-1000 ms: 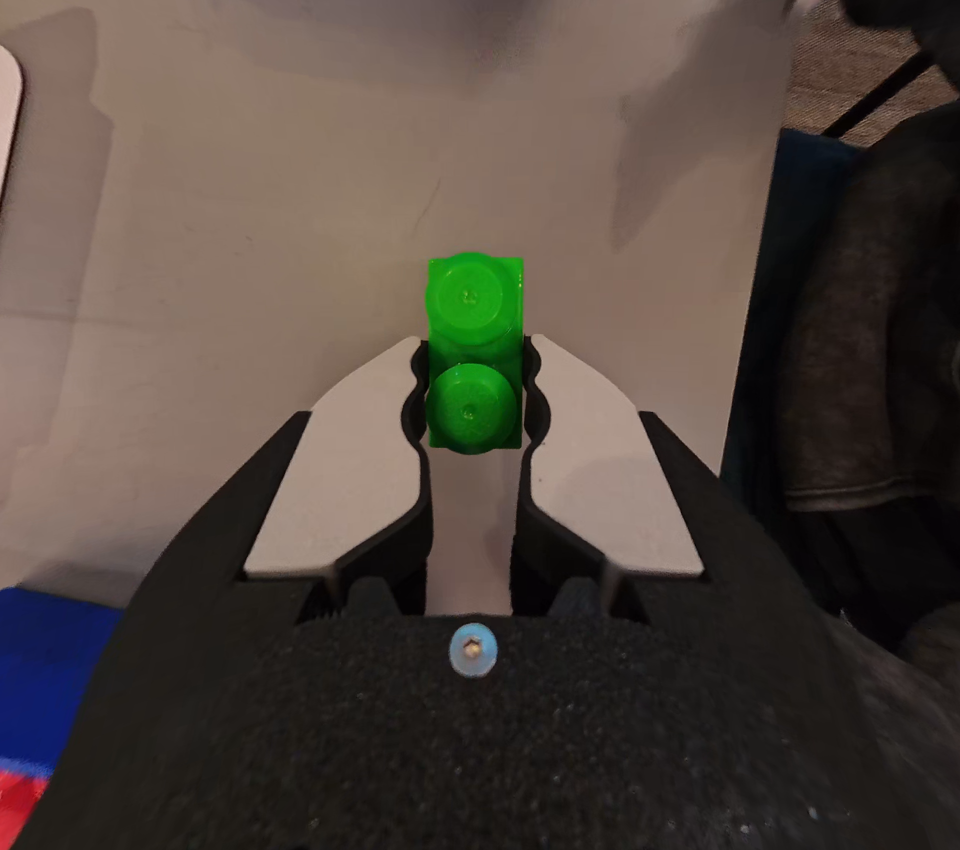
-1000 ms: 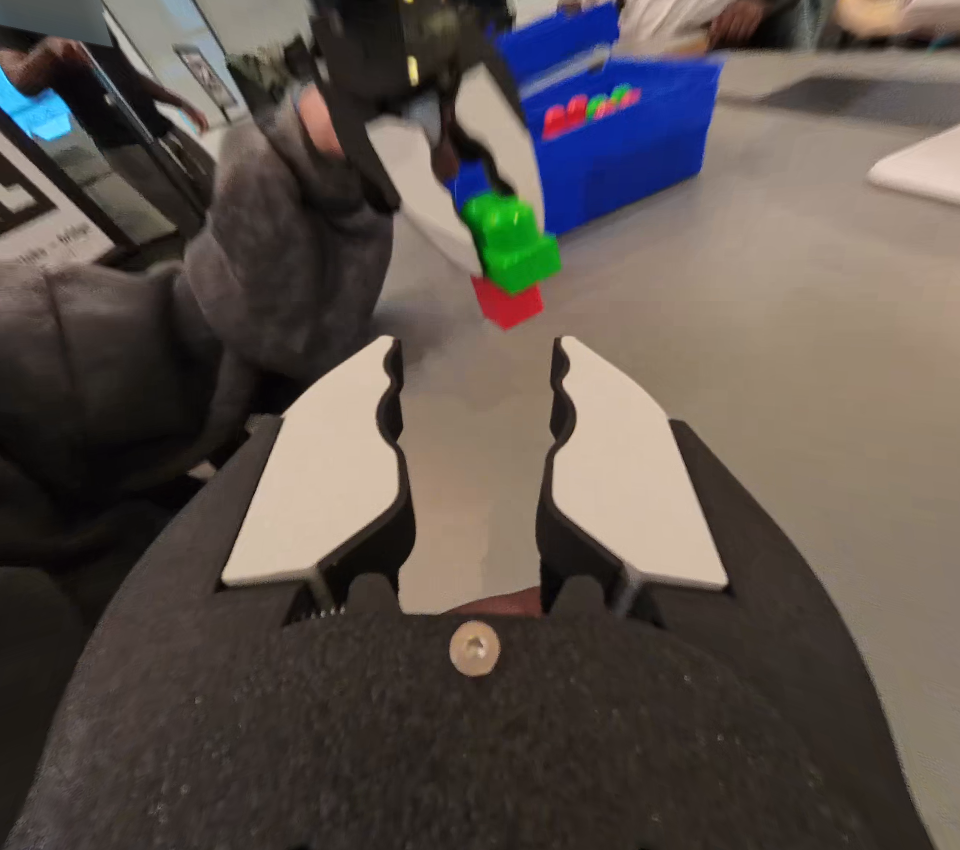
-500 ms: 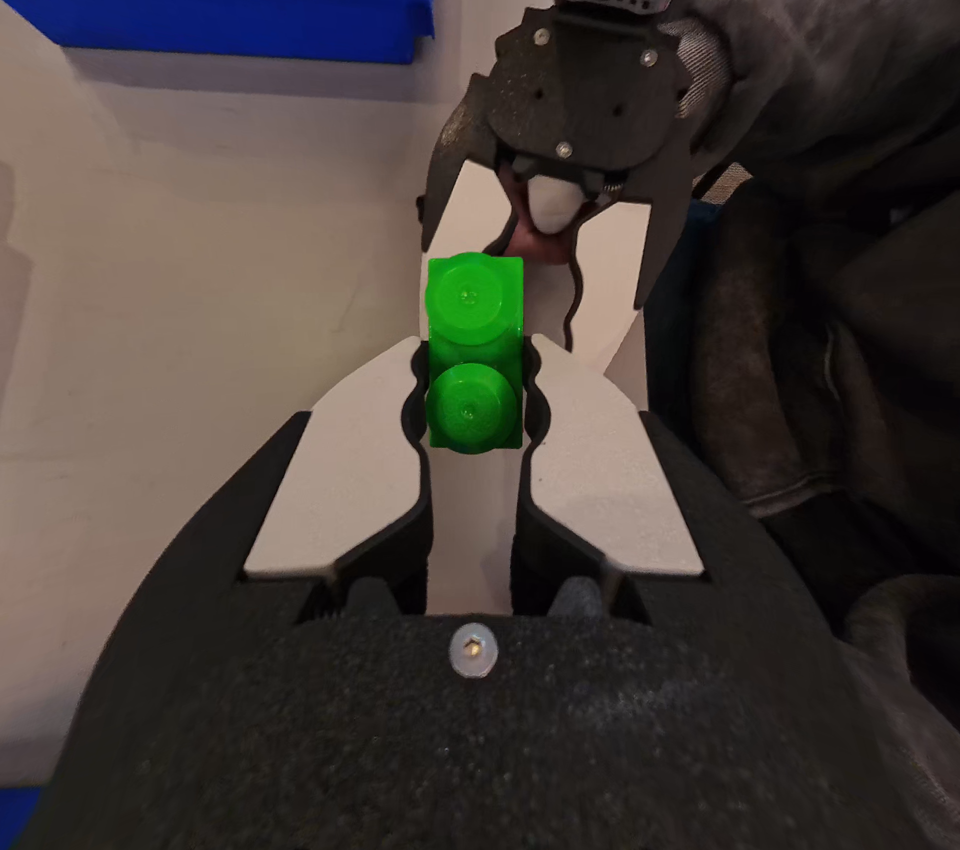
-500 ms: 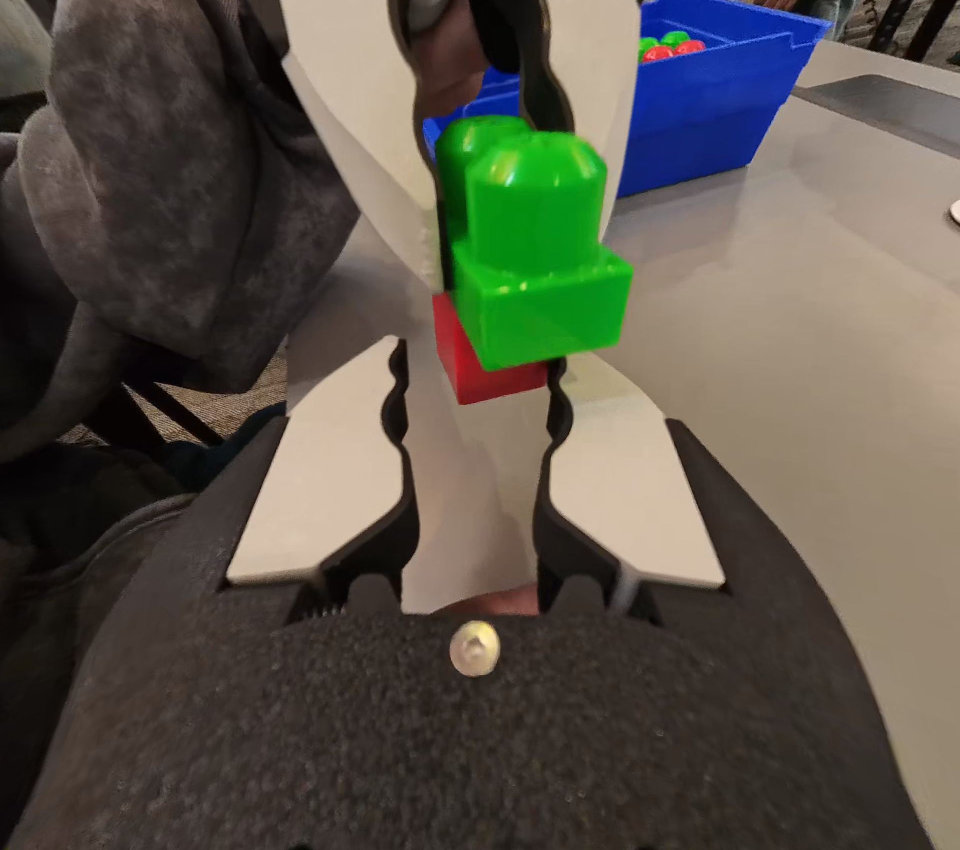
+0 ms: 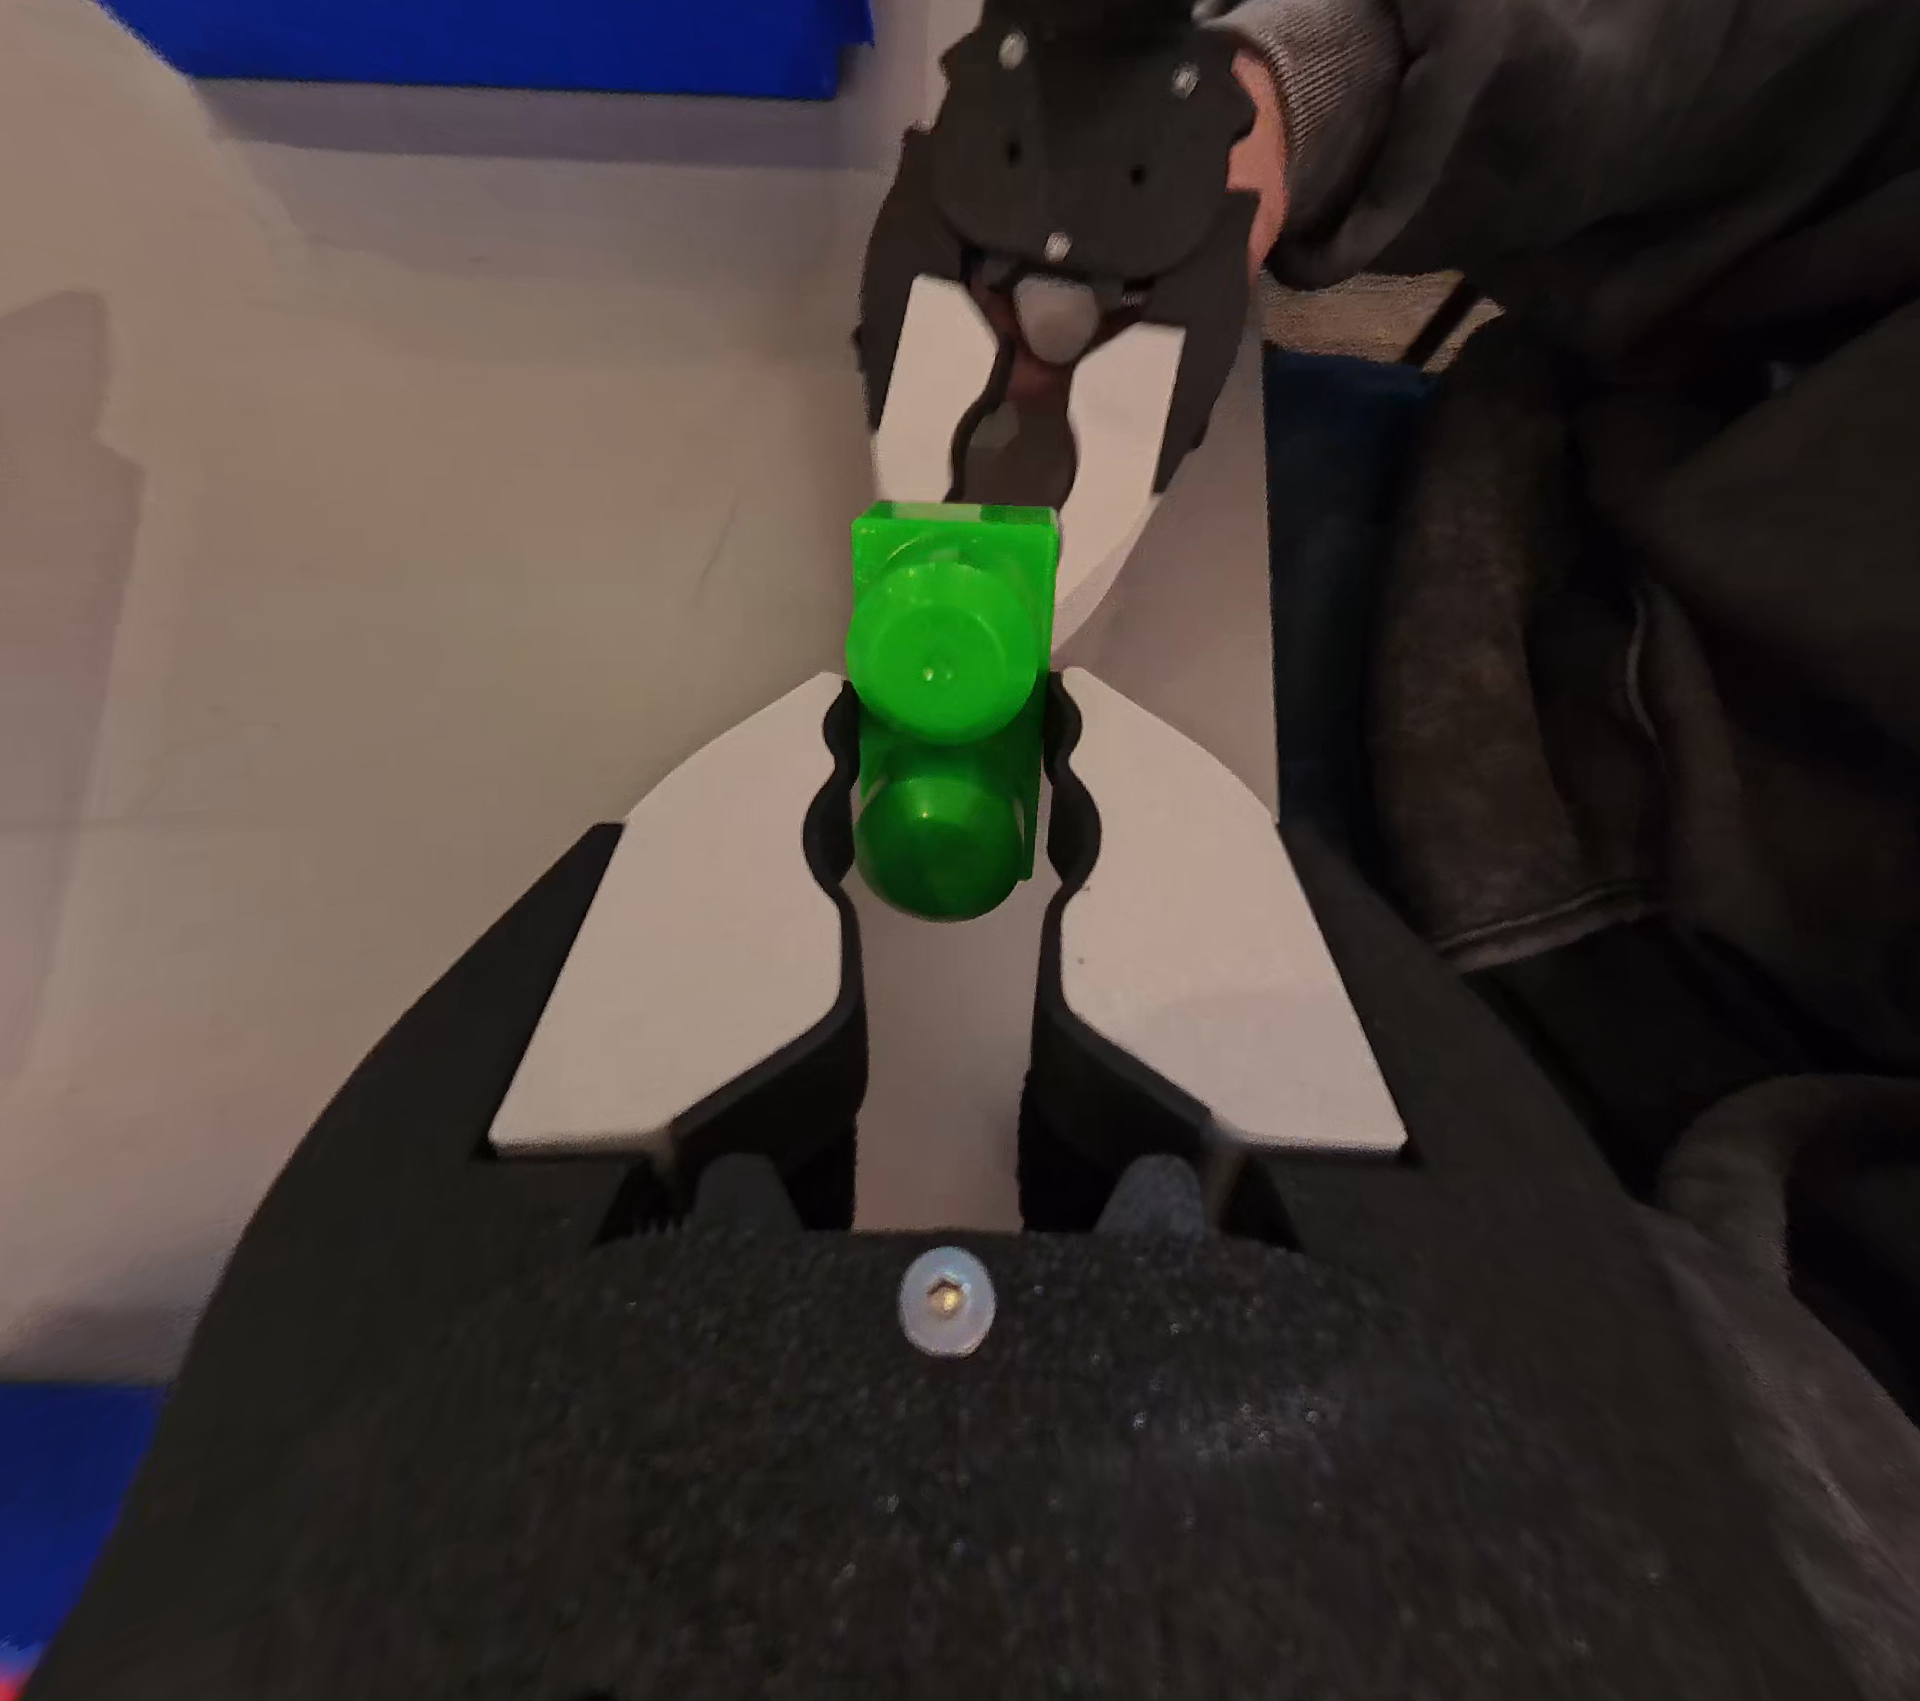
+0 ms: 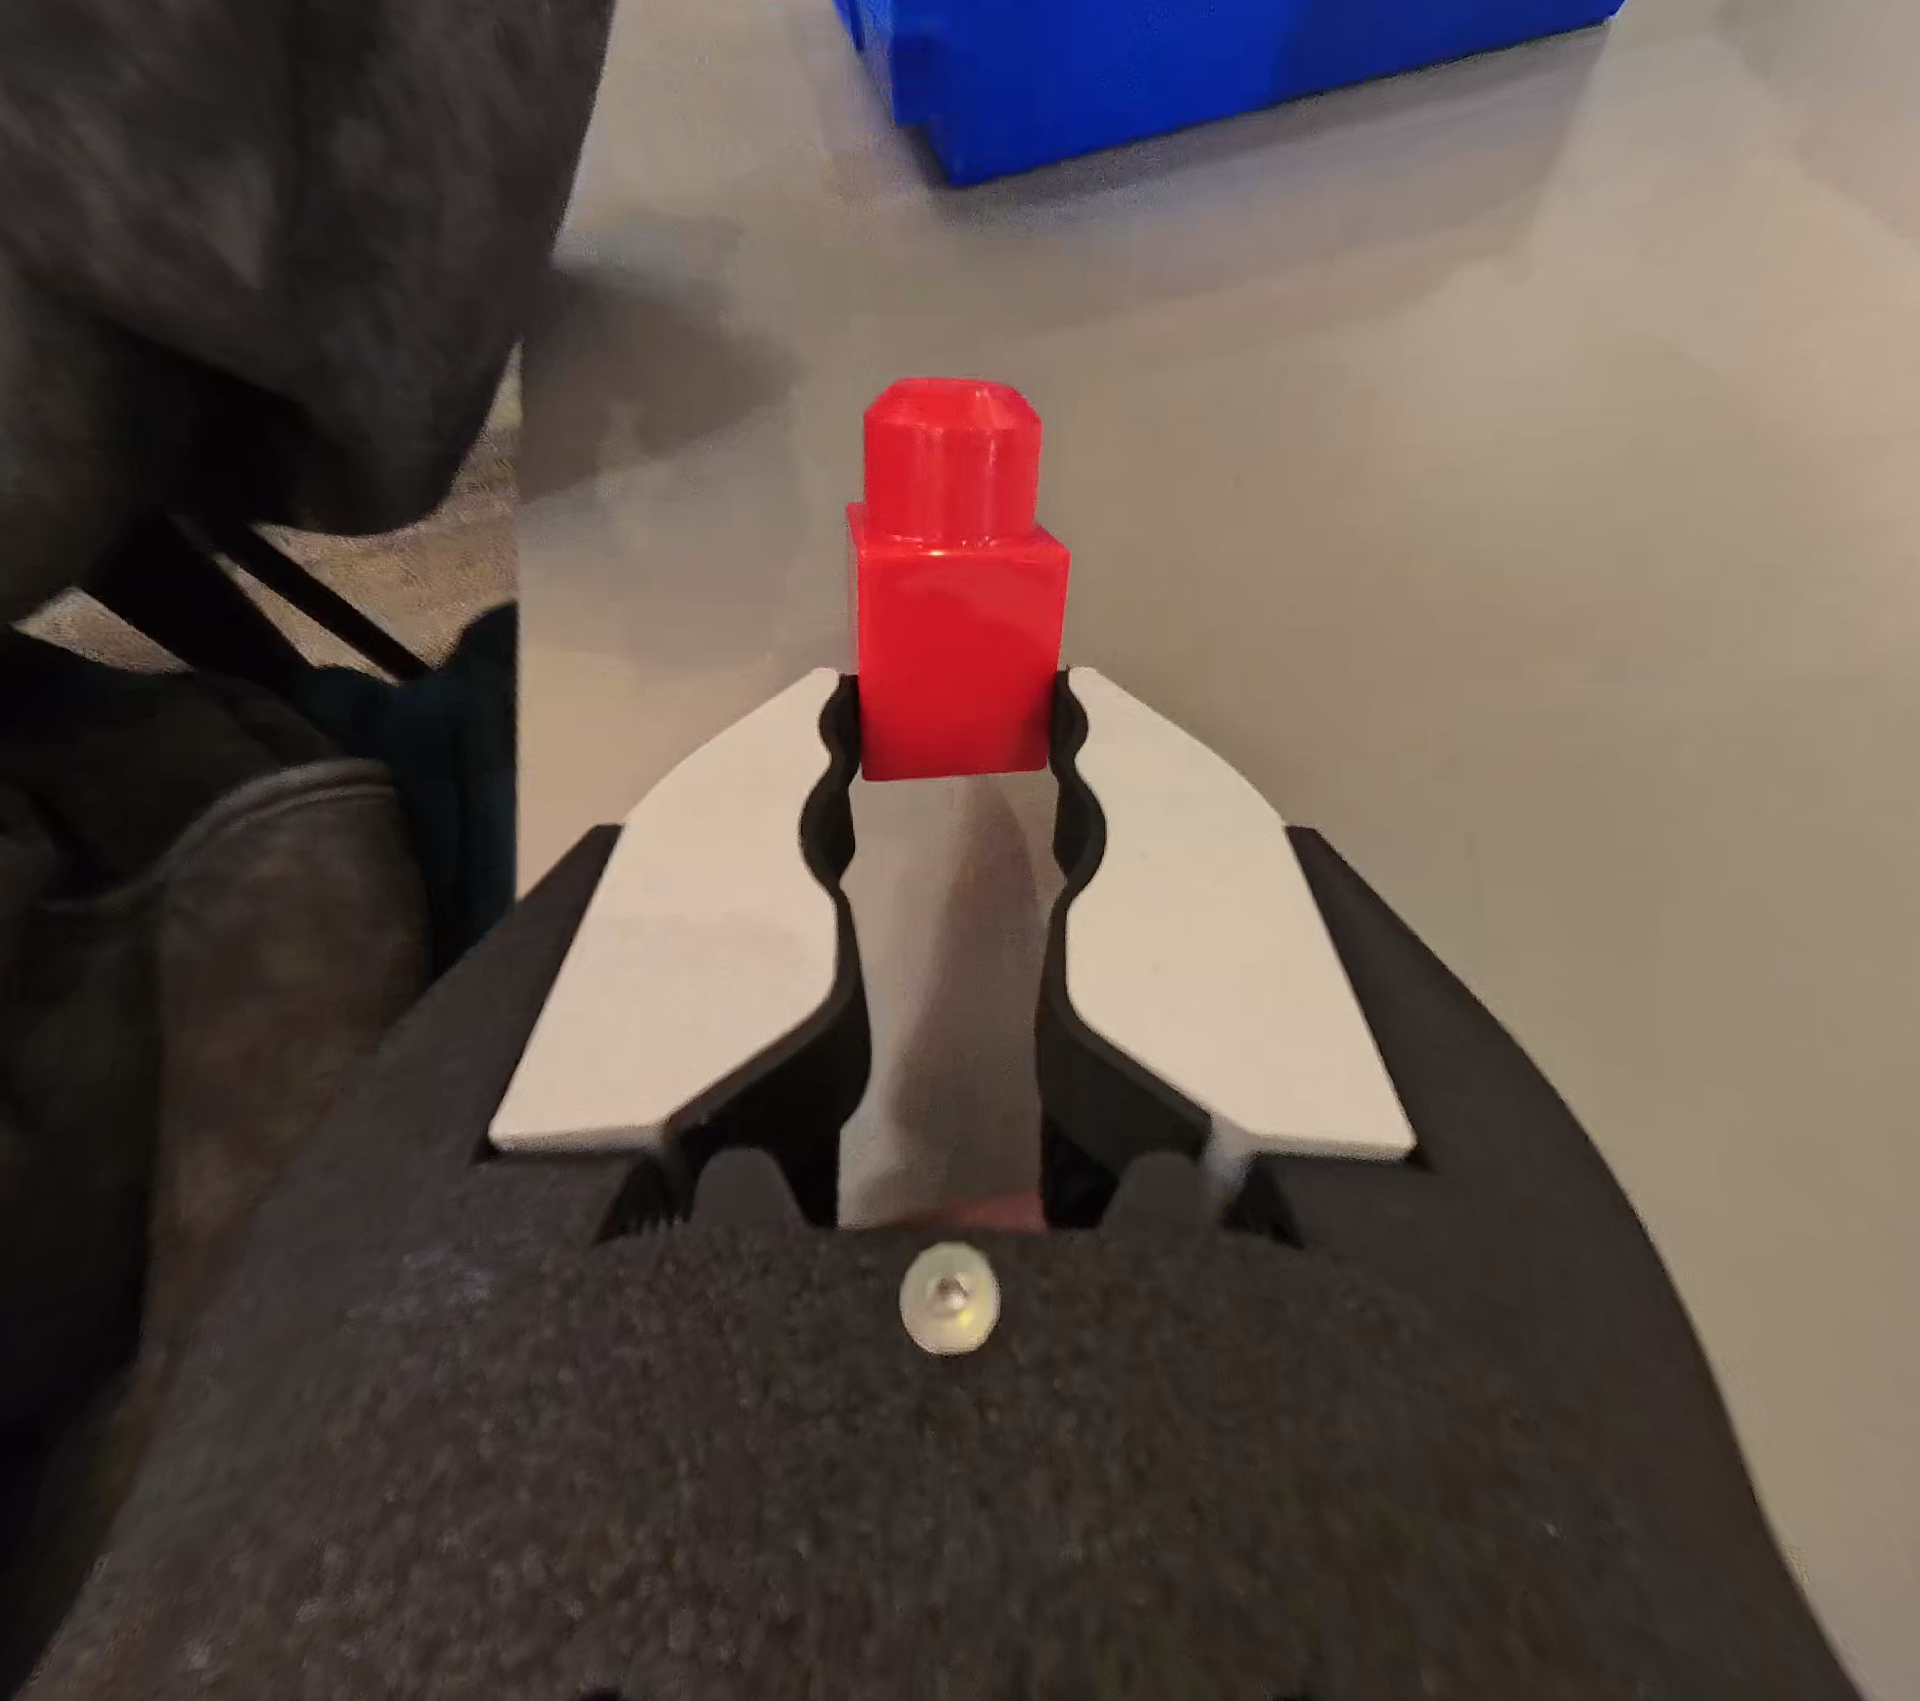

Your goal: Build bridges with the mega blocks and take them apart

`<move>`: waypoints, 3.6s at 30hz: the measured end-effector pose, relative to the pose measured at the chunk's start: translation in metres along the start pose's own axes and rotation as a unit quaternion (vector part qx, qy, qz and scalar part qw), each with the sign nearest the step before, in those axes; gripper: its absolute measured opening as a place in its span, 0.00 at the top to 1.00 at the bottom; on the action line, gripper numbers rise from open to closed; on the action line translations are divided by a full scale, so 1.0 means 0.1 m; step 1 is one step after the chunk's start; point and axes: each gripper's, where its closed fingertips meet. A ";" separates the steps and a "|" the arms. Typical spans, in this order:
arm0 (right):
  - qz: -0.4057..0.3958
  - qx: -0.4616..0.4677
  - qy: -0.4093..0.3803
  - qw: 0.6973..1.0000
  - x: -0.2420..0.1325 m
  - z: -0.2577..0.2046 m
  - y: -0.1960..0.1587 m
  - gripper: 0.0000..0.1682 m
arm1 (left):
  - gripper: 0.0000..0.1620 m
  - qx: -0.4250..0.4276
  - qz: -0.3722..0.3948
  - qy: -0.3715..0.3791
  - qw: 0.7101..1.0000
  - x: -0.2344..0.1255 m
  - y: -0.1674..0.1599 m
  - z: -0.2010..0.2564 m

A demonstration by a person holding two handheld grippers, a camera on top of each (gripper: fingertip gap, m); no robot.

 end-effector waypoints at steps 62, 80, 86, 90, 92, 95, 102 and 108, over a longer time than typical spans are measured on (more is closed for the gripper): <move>0.006 0.063 -0.032 0.997 -0.83 0.06 0.00 0.75 | 0.79 -0.058 -0.264 0.050 0.962 1.19 -0.42 -0.86; -0.049 0.185 -0.274 0.943 -0.52 0.61 -0.10 0.62 | 0.64 -0.274 -0.100 0.180 0.940 0.57 -0.58 -0.97; -0.101 0.181 -0.388 0.898 -0.05 0.99 -0.02 0.54 | 0.66 -0.356 0.171 0.220 0.892 -0.07 -0.68 -0.34; -0.128 0.211 -0.409 0.878 0.11 1.23 -0.09 0.53 | 0.68 -0.366 0.219 0.223 0.877 0.00 -0.91 0.14; -0.132 0.238 -0.397 0.876 0.17 1.28 -0.13 0.53 | 0.68 -0.360 0.227 0.225 0.876 0.07 -0.95 0.29; -0.135 0.262 -0.383 0.876 0.24 1.32 -0.18 0.58 | 0.70 -0.334 0.218 0.222 0.890 0.20 -0.93 0.43; -0.058 0.191 -0.359 0.912 -0.29 1.16 0.49 0.58 | 0.71 -0.328 0.205 0.187 0.903 0.32 -0.95 0.54; -0.029 0.152 -0.456 0.877 -2.18 1.58 0.89 0.58 | 0.71 -0.317 0.218 0.189 0.904 0.29 -0.91 0.53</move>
Point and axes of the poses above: each gripper's, where its closed fingertips meet, x out along the fingers, y out of its top, z = x × y across the jaws, and after that the axes turned 2 degrees about -z, right-handed
